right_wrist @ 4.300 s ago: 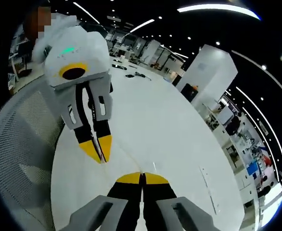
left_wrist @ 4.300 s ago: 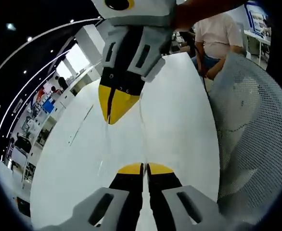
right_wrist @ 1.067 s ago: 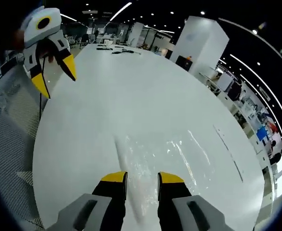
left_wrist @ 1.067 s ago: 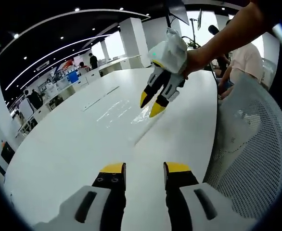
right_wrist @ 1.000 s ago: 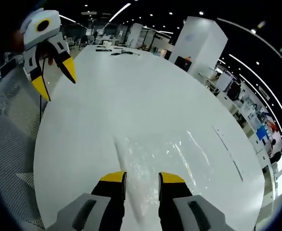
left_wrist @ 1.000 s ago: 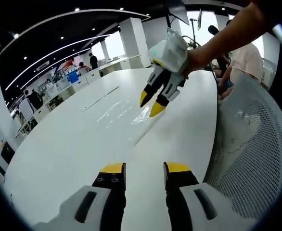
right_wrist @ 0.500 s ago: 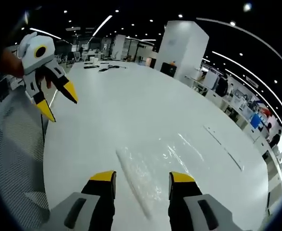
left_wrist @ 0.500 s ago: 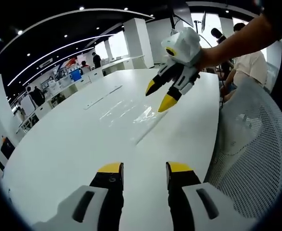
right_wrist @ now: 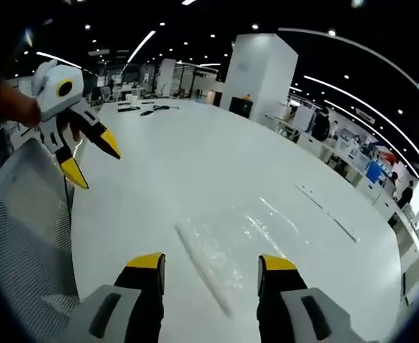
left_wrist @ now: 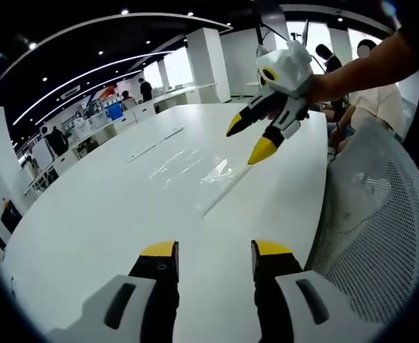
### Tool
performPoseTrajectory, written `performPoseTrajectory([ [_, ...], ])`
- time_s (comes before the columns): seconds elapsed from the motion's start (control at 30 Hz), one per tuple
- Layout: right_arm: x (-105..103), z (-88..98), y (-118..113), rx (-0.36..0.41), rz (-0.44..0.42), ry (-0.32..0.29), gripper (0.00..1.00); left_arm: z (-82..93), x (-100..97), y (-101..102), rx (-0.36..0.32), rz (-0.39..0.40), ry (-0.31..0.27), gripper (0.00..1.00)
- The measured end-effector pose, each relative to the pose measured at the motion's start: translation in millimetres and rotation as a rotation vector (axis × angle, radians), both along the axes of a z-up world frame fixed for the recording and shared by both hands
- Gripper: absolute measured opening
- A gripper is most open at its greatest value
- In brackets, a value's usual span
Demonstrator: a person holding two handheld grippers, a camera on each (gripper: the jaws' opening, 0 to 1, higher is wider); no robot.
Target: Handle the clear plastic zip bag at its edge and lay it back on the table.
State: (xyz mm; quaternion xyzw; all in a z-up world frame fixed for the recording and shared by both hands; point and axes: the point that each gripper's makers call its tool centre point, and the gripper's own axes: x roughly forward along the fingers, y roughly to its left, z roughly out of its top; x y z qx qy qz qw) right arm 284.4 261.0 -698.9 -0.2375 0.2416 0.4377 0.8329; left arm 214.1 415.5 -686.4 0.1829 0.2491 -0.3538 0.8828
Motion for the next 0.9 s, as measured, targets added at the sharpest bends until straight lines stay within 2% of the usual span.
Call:
performPoseTrajectory([
  [0.37,-10,3.0,-8,0.046,-0.033,0.005,0.58,-2.6,-4.4,1,-0.016,0.012,0.009,0.45],
  [0.63,-17,6.8,-11,0.104,-0.075,0.004,0.66,-8.6,-3.5,7,-0.006,0.055,0.03,0.61],
  [0.9,-24,10.1,-18,0.143,-0.121,0.007,0.72,-7.2,3.2,16,0.01,0.076,-0.015,0.75],
])
